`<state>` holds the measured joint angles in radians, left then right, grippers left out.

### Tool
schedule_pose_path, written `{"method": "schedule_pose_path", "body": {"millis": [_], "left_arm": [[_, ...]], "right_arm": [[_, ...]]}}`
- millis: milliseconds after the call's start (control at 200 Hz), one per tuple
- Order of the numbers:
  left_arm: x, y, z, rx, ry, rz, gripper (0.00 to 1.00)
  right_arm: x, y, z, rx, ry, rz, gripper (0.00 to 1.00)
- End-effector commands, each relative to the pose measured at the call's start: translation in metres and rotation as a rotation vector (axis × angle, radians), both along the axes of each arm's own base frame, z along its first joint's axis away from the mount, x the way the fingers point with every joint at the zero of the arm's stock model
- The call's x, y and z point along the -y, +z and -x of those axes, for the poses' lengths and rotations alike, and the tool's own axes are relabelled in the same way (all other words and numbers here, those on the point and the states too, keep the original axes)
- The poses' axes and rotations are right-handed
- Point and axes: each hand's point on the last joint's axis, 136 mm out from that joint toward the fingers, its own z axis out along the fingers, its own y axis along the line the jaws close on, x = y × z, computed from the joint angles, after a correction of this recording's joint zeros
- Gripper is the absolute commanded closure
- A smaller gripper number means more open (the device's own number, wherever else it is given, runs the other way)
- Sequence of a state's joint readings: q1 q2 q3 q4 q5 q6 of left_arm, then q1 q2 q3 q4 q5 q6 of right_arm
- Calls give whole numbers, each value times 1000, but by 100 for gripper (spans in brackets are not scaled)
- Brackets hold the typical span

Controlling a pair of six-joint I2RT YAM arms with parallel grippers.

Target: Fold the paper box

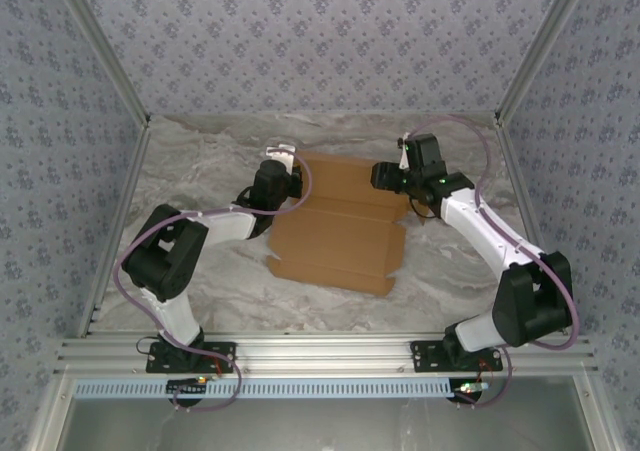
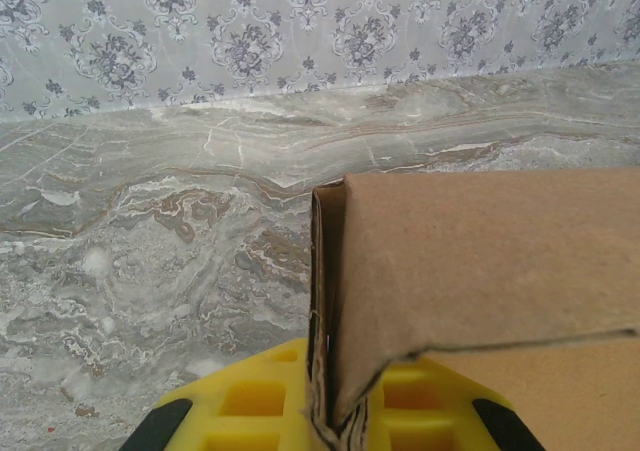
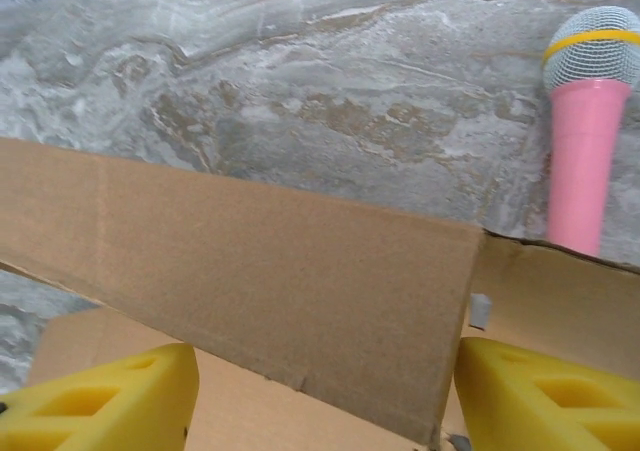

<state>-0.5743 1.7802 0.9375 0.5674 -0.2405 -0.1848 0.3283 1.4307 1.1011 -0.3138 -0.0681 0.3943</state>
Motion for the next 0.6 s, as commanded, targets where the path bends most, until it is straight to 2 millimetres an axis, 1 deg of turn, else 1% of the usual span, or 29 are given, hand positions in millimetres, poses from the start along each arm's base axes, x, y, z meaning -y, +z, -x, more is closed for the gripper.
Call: {"method": "schedule_pose_path", "body": {"millis": [0, 230, 340, 410, 480, 595], "left_arm": [[1, 18, 0, 23, 4, 49, 100], [2, 16, 1, 17, -1, 52, 100], [1, 16, 2, 16, 2, 50, 100], [0, 17, 1, 17, 8, 48, 100], [-2, 19, 1, 19, 16, 45, 100], [-4, 21, 0, 16, 31, 39, 100]], "right_arm": [[-15, 12, -11, 53, 12, -131, 32], [-25, 16, -13, 122, 31, -237, 39], [-23, 17, -11, 144, 34, -244, 40], [-18, 13, -8, 135, 24, -204, 40], [-7, 5, -1, 116, -4, -128, 40], [8, -7, 14, 87, -36, -13, 35]]}}
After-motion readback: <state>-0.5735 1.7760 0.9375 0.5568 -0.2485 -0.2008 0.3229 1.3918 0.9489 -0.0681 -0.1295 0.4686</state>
